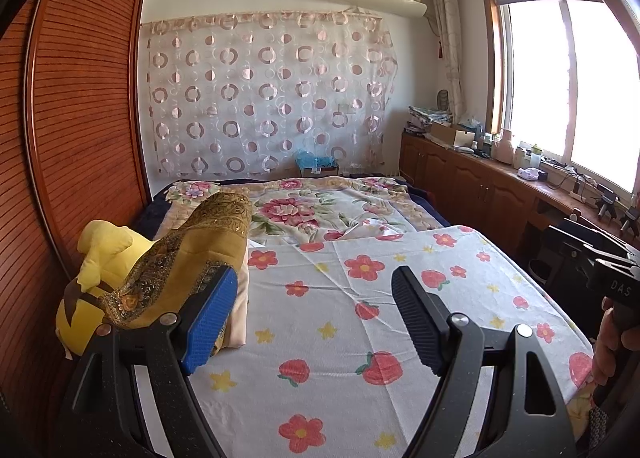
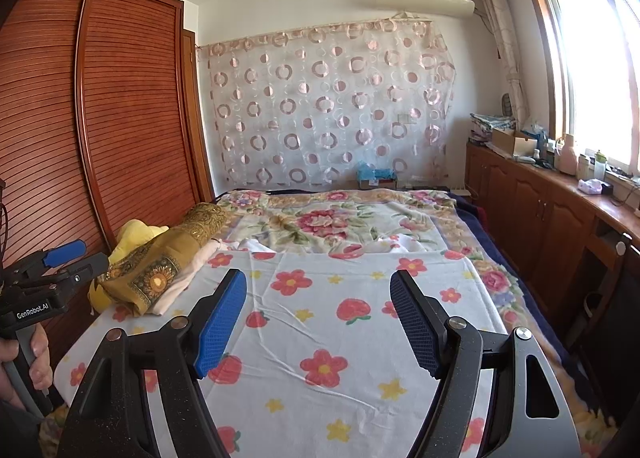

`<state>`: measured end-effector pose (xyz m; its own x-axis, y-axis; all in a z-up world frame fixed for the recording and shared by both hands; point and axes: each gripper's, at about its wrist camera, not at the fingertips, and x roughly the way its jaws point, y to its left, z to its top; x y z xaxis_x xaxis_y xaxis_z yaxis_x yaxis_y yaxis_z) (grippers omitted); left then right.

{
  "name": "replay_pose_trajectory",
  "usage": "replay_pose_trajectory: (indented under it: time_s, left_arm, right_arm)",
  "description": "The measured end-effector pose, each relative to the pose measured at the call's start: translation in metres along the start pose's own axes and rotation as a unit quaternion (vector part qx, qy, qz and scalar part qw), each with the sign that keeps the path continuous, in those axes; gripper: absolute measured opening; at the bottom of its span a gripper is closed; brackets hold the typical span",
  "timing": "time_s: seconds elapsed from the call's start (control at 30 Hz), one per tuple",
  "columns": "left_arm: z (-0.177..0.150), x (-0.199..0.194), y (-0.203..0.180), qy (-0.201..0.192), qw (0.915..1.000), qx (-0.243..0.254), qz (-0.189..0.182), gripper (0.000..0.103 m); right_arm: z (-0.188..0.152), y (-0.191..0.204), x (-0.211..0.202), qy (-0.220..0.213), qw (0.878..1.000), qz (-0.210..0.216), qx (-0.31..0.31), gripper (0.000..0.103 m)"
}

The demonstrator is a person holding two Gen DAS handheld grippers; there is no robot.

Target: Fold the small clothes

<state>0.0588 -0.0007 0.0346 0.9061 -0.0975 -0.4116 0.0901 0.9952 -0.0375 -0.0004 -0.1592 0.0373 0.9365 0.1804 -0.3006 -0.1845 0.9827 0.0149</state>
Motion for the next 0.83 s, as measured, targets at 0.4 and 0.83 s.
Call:
replay_pose_trajectory:
  time_s: [0.4, 0.83]
  left_arm:
    - [0.011, -0.010, 0.001, -0.008, 1.0000, 0.001, 0.001, 0.080]
    - [0.009, -0.010, 0.001, -0.008, 1.0000, 0.000, 0.001, 0.080]
  right_arm:
    - [0.000, -0.004, -0.002, -0.002, 1.000, -0.001, -0.002, 0.076]
    - [-0.001, -0.006, -0.001, -0.002, 1.000, 0.001, -0.001, 0.076]
